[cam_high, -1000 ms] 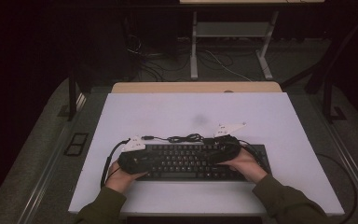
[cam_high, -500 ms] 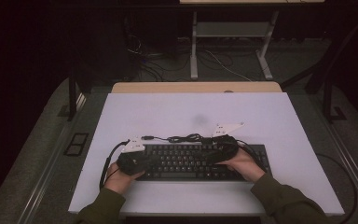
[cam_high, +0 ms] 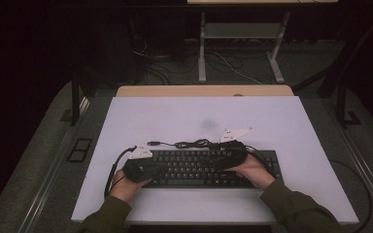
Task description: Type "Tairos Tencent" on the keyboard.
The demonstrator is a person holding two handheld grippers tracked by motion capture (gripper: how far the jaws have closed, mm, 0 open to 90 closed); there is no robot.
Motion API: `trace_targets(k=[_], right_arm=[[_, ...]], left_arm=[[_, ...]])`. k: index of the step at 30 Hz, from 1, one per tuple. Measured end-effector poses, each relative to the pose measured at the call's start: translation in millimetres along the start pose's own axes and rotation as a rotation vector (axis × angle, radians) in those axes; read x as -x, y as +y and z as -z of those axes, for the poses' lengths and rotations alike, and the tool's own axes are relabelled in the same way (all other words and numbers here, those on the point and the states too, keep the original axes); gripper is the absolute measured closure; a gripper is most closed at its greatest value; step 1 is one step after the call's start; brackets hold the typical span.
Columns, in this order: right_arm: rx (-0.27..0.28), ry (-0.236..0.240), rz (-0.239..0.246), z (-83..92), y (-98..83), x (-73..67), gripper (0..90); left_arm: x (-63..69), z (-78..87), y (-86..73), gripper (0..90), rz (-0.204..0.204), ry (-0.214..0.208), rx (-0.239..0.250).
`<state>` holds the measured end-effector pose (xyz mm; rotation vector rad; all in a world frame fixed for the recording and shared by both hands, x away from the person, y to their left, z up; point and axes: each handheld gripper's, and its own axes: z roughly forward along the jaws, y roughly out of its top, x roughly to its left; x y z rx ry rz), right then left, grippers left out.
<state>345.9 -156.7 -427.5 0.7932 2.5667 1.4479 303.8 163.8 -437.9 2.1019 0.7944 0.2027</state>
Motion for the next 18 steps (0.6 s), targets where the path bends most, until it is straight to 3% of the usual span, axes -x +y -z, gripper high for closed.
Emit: trace_targets(k=[18], right_arm=[[-0.002,0.001,0.000,-0.3,-0.2,0.2,30.6]], left_arm=[[0.2,-1.7,-0.5,88.8,-0.007,0.000,-0.013]])
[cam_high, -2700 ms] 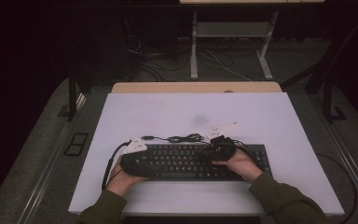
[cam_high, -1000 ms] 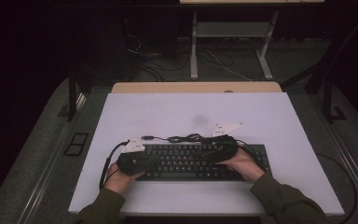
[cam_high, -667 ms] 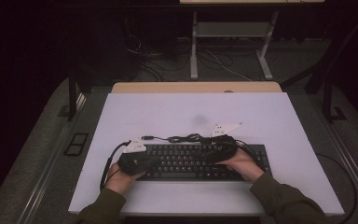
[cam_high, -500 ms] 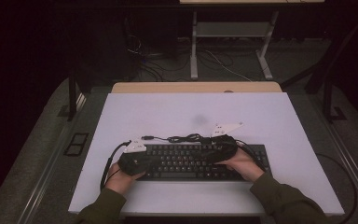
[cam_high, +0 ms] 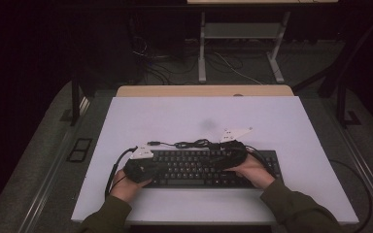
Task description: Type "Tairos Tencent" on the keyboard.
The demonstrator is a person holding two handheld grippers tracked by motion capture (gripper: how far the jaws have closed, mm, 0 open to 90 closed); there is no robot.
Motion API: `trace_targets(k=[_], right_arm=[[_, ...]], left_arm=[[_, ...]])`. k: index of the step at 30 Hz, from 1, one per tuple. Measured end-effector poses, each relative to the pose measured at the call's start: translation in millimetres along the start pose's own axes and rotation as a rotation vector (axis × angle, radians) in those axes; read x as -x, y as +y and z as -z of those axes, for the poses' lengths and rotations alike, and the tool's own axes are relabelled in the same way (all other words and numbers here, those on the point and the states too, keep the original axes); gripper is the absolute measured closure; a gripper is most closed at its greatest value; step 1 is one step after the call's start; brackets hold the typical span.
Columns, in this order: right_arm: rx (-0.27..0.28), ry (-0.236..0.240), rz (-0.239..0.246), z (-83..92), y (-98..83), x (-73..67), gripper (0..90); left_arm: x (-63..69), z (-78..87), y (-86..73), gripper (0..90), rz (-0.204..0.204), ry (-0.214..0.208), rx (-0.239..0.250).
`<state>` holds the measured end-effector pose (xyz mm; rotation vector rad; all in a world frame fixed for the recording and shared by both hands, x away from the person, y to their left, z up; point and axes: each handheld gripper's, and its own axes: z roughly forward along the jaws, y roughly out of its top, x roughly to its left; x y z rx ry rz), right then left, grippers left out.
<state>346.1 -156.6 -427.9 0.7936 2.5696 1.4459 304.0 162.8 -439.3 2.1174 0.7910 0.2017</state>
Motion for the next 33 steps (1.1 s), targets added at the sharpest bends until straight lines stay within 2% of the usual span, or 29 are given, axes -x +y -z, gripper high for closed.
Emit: trace_targets(k=[7,14,26,33], right_arm=[[0.003,0.002,-0.001,0.6,-0.4,0.5,30.6],[0.001,0.006,-0.001,0.8,-0.4,-0.1,29.7],[0.006,-0.009,-0.014,0.8,-0.7,0.5,19.2],[0.006,-0.016,-0.013,1.0,-0.8,1.0,18.4]], left_arm=[[0.9,3.5,1.6,88.7,-0.007,0.001,0.021],[-0.2,9.5,3.2,88.7,0.011,-0.005,0.051],[3.4,13.3,4.9,88.7,0.028,-0.047,0.061],[7.8,12.1,6.7,88.8,0.028,-0.080,0.060]])
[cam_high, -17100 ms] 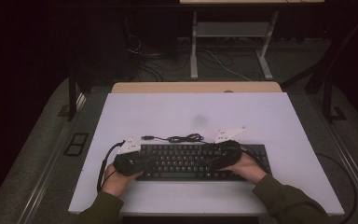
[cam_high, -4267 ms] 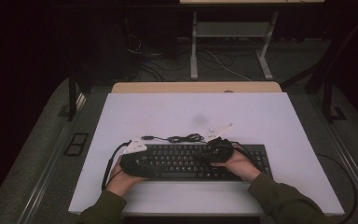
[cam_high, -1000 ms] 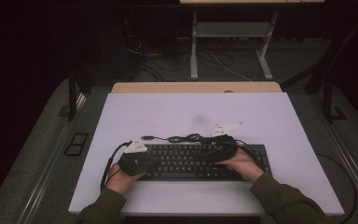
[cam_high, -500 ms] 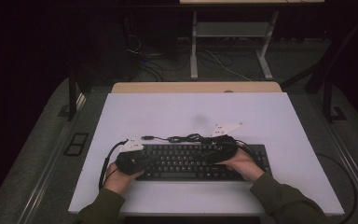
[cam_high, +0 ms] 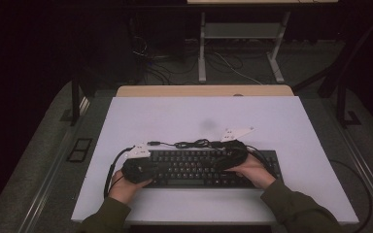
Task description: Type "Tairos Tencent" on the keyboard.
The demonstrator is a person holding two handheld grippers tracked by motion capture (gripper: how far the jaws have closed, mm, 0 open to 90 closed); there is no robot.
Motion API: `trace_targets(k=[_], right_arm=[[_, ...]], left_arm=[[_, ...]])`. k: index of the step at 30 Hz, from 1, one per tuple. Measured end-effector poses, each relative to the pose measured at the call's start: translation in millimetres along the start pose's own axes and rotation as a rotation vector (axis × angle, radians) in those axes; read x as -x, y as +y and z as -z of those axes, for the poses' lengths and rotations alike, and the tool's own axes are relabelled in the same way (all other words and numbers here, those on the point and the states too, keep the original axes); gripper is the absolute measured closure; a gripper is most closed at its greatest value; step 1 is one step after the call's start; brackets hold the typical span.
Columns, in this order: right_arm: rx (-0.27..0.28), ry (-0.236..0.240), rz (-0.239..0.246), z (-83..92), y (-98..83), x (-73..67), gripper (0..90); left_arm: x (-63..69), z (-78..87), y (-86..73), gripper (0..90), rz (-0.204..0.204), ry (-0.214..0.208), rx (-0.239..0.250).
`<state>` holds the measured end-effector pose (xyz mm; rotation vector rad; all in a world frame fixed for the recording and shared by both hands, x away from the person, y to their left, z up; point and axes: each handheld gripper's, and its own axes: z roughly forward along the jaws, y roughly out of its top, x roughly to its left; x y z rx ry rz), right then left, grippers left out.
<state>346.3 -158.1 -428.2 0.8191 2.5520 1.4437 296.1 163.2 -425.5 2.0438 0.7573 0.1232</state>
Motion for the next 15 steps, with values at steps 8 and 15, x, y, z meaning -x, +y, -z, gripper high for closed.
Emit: trace_targets(k=[8,15], right_arm=[[-0.001,-0.002,0.001,0.0,-0.1,0.2,18.4],[-0.001,-0.006,0.002,-0.2,-0.2,0.6,18.4]], left_arm=[[5.1,-4.1,0.9,88.8,-0.009,-0.026,-0.008],[9.7,-8.4,1.5,88.8,-0.019,-0.053,-0.018]])
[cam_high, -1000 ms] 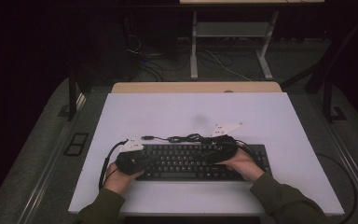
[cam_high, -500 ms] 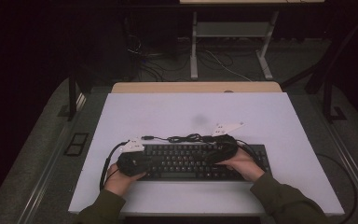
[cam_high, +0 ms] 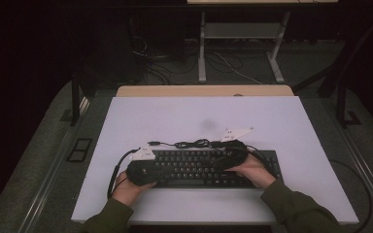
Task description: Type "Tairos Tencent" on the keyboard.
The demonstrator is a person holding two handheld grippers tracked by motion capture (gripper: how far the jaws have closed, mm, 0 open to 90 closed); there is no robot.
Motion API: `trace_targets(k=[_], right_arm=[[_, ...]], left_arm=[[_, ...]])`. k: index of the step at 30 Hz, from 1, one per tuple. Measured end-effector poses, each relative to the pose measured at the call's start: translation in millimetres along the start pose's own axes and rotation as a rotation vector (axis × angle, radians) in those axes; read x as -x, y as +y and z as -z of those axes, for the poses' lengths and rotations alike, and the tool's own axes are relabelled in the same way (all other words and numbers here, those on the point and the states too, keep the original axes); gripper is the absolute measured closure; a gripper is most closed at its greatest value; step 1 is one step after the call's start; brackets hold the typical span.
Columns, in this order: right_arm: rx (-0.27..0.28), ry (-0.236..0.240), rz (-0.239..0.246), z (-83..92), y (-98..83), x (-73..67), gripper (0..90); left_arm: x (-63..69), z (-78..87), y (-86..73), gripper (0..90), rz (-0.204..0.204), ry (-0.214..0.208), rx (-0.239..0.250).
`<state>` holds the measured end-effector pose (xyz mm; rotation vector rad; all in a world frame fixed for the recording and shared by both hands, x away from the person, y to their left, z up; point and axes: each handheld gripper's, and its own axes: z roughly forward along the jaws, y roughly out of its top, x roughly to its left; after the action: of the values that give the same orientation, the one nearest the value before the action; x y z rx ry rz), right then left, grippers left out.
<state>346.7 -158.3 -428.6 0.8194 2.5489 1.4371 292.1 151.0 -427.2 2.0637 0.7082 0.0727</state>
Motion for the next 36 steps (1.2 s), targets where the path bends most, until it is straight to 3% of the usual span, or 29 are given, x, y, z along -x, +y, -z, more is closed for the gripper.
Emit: trace_targets(k=[18,26,36], right_arm=[[-0.006,-0.004,0.000,-0.9,-0.3,-0.3,18.4],[-0.006,-0.004,0.002,-1.0,-0.3,0.1,18.4],[-0.005,-0.005,0.004,-1.2,-0.5,0.5,18.5]], left_arm=[[9.8,-15.5,-1.4,88.8,-0.028,-0.058,-0.053],[11.1,-20.6,-2.6,88.8,-0.048,-0.052,-0.084],[10.6,-21.1,-3.0,88.8,-0.046,-0.053,-0.082]])
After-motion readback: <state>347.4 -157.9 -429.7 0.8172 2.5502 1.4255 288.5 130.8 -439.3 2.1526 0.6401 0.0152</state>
